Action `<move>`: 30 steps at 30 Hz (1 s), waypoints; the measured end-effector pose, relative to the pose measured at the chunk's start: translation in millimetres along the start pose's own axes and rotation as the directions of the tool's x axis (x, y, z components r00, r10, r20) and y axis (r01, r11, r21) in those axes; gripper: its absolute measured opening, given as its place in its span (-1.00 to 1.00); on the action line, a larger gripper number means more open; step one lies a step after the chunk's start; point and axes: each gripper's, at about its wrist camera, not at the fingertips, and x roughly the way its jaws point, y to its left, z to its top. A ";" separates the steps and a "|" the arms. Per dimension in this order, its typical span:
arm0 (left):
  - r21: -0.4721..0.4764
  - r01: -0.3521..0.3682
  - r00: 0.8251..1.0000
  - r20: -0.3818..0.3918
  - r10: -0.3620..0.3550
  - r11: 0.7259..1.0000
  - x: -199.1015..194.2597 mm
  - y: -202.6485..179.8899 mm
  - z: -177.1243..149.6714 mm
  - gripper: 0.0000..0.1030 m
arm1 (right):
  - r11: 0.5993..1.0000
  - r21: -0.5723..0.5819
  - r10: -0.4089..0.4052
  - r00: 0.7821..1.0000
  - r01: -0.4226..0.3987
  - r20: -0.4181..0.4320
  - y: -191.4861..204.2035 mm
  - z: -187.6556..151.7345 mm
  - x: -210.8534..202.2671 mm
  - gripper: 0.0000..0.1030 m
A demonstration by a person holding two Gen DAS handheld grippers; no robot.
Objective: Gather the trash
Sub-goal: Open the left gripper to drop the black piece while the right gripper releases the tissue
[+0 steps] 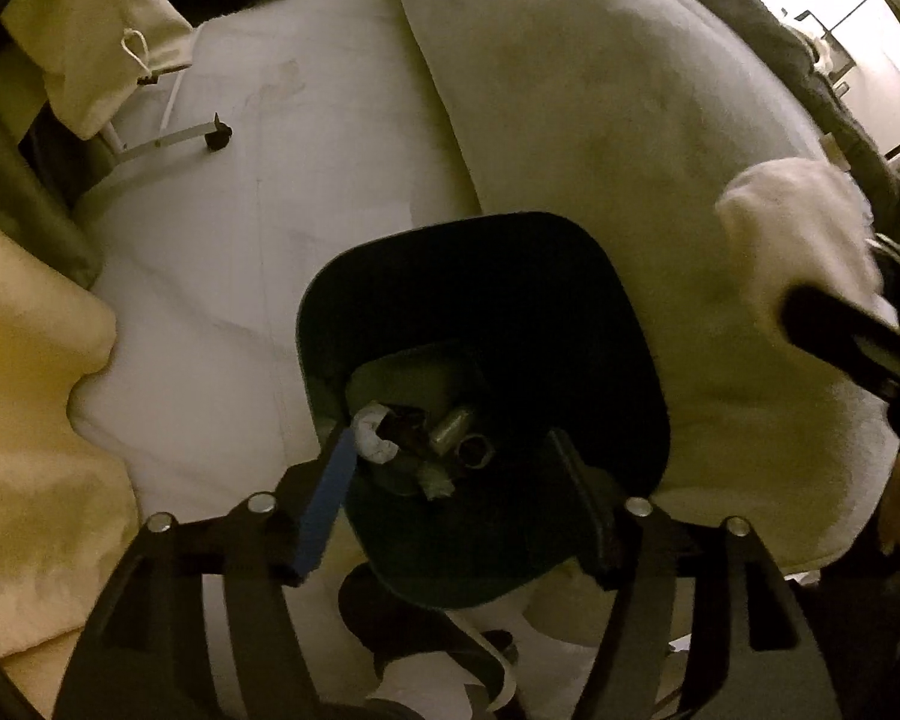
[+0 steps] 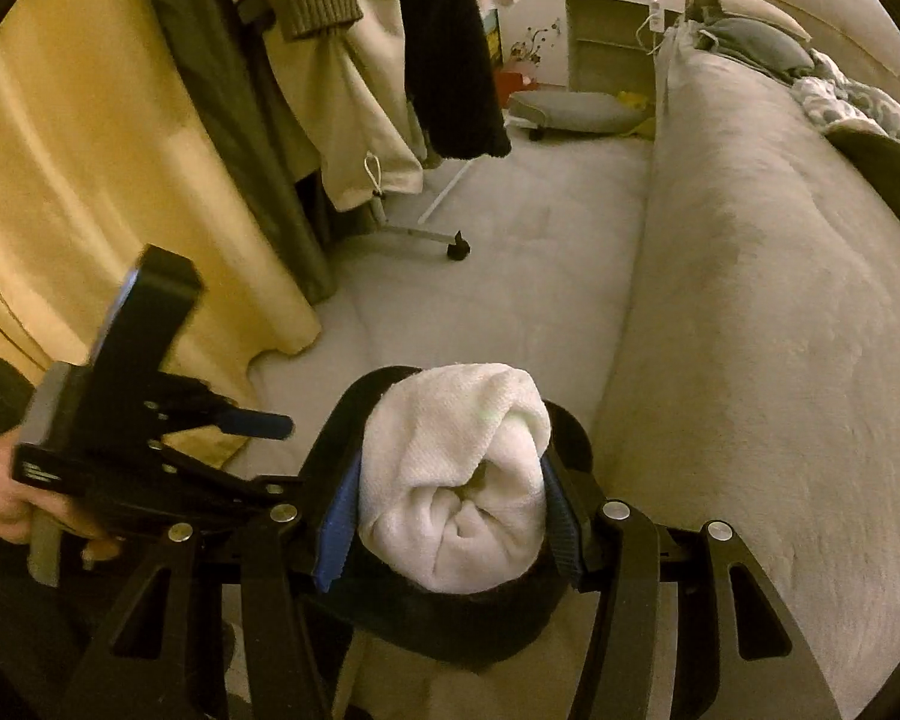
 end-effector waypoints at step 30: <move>-0.021 0.036 0.941 0.336 -0.027 0.999 -103.8 5.9 8.5 0.30 | 1.000 -0.020 -0.023 0.950 0.018 -0.313 15.6 -34.8 120.8 0.09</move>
